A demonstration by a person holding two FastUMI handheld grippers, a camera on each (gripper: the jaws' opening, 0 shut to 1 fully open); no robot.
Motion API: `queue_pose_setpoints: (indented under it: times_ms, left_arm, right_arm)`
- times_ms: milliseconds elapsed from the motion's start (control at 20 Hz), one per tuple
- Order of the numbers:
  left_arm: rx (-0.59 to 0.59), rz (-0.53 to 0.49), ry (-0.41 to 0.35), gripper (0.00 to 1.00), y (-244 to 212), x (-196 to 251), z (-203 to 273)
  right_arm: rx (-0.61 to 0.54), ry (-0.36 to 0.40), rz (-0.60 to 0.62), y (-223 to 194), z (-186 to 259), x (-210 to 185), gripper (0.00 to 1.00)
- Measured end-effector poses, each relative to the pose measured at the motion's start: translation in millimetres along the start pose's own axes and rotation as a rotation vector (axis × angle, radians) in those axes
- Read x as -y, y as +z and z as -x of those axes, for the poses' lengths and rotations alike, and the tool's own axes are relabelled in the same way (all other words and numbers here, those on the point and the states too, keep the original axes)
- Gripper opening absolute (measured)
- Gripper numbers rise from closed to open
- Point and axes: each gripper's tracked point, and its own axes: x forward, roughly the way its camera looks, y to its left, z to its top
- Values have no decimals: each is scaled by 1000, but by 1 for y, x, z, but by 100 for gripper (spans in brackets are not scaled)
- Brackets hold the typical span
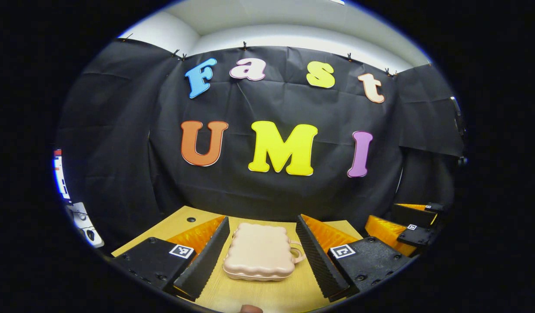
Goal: First open the suitcase, pack the skin care products into it, and then close the suitcase.
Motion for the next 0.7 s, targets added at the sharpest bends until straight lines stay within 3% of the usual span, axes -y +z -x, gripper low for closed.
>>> queue_pose_setpoints:
  times_ms: [450, 500, 550, 700]
  left_arm:
    - [-28, -29, -96, 98, -21, 12, 16]
    - [-32, -25, -103, 89, -23, 14, 18]
    - [-32, -23, -112, 100, -23, 15, 19]
    - [-35, -30, -134, 98, -25, 20, 20]
  right_arm:
    - [-16, -80, -21, -13, 23, -7, 77]
    - [-19, -87, -18, -13, 25, -6, 80]
    - [-22, -89, -15, -14, 28, -7, 80]
    - [-26, -88, 9, -16, 34, -13, 80]
